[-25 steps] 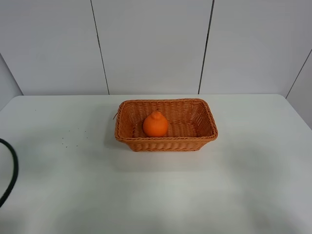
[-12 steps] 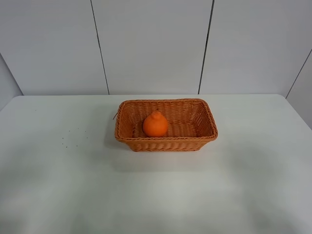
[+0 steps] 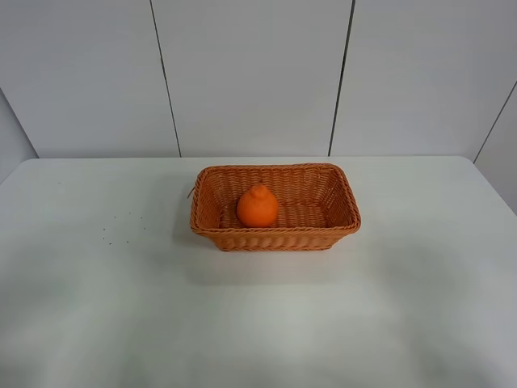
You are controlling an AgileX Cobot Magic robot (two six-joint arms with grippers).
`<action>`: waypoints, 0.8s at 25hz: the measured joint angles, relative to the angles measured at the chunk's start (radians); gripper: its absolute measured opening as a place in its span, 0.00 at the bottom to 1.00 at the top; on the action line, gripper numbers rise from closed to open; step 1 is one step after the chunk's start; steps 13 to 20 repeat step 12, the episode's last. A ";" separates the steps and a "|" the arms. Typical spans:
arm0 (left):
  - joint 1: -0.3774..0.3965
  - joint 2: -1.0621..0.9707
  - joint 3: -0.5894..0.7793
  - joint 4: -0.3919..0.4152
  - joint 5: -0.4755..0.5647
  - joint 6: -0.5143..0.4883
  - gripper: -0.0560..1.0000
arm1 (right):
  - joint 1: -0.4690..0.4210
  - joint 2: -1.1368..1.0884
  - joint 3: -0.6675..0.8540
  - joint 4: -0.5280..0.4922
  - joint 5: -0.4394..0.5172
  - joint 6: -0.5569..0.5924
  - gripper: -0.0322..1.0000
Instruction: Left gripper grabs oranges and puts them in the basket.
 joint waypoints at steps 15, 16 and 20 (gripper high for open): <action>0.000 0.000 0.000 0.000 0.000 0.000 0.86 | 0.000 0.000 0.000 0.000 0.000 0.000 0.70; 0.000 0.000 0.000 0.000 0.000 0.000 0.86 | 0.000 0.000 0.000 0.000 0.000 0.000 0.70; 0.000 0.000 0.000 0.000 0.000 0.000 0.86 | 0.000 0.000 0.000 0.000 0.000 0.000 0.70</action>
